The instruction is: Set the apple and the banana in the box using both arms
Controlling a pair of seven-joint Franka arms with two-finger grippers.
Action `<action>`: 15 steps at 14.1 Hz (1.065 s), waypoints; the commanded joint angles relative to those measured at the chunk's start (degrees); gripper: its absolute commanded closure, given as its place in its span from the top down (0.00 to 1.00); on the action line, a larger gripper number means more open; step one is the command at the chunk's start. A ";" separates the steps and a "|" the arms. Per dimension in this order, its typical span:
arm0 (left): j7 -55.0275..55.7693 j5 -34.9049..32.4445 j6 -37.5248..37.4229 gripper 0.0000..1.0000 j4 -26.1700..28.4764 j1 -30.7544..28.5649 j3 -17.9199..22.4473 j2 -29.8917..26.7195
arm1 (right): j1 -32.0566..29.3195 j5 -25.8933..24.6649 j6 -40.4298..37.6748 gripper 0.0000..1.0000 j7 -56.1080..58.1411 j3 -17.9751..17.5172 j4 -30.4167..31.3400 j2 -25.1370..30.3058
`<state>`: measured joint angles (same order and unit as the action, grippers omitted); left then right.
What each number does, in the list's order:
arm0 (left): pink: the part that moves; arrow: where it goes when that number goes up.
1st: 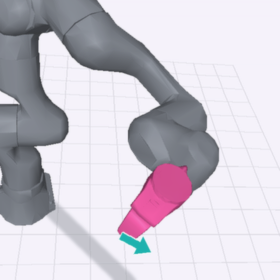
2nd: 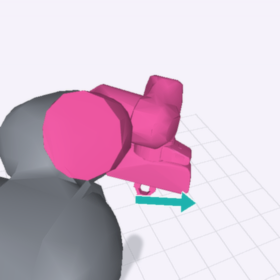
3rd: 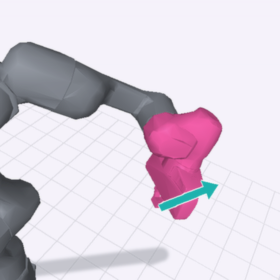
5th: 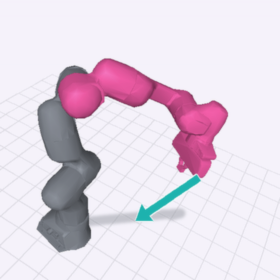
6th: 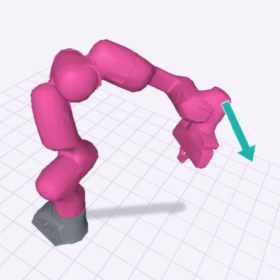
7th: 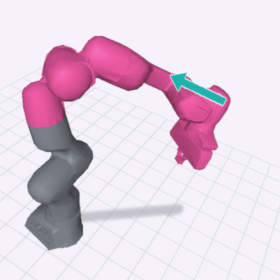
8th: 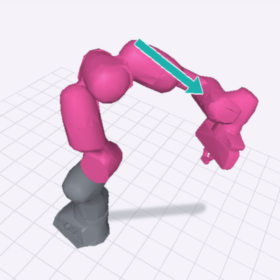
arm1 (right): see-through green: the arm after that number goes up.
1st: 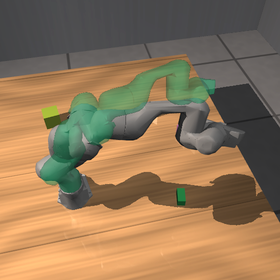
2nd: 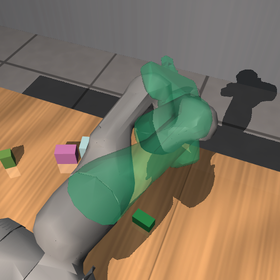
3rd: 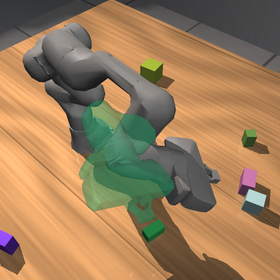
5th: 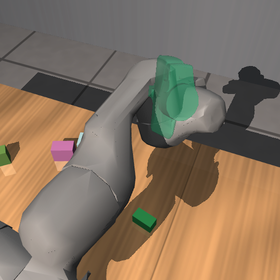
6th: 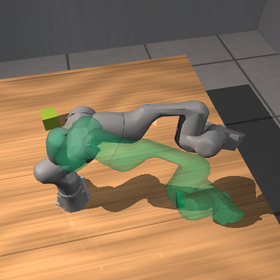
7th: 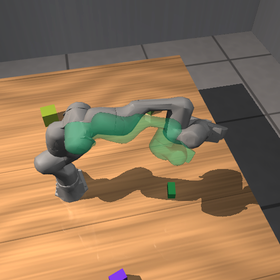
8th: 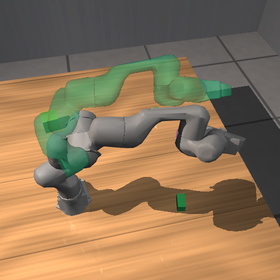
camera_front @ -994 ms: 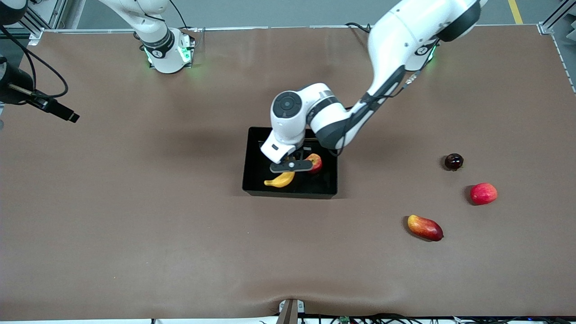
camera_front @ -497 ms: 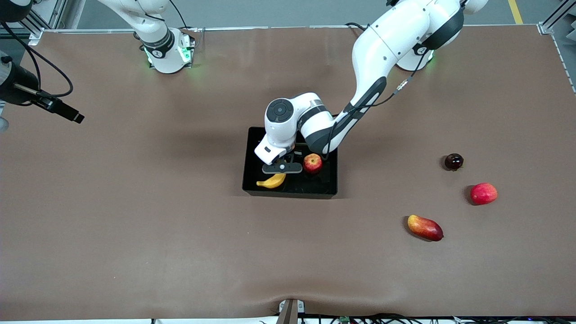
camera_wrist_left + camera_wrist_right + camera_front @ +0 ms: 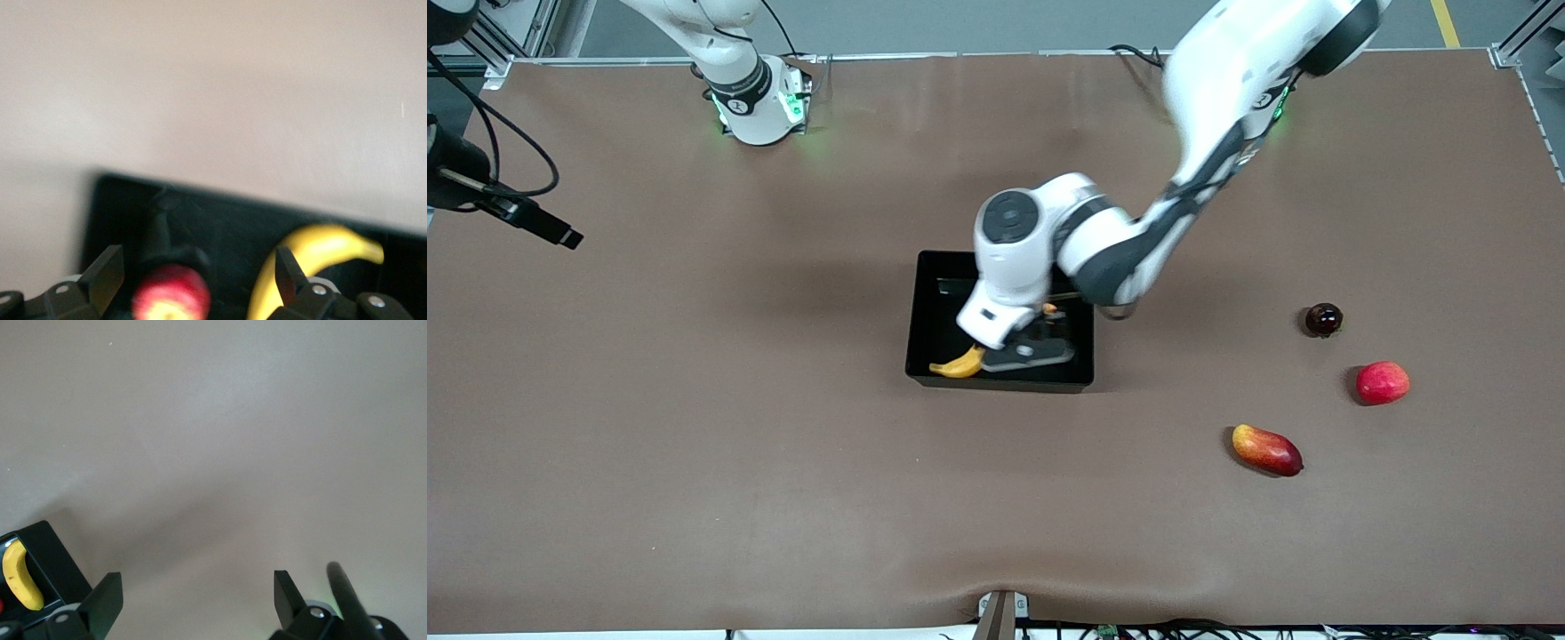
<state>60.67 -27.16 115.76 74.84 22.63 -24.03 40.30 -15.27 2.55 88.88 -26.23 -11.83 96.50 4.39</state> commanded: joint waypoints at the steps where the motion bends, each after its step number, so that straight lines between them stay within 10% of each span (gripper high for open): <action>1: -7.72 4.46 -8.49 1.00 2.95 -6.96 -0.32 -10.83 | -0.38 -0.27 -0.72 1.00 -0.75 -0.04 -1.67 -0.79; 8: -39.71 12.92 -24.14 1.00 3.21 -25.78 -0.23 -24.99 | 0.24 -0.09 -0.64 1.00 -1.54 -0.04 -1.67 -1.67; 15: -48.35 18.00 -31.38 1.00 5.31 -34.39 -0.14 -33.69 | -0.12 -0.27 0.15 1.00 -1.63 -0.04 -3.69 -3.42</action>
<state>15.00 -12.81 84.96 76.71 -8.49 -23.86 10.44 -15.31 2.53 89.46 -26.74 -11.55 94.94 2.14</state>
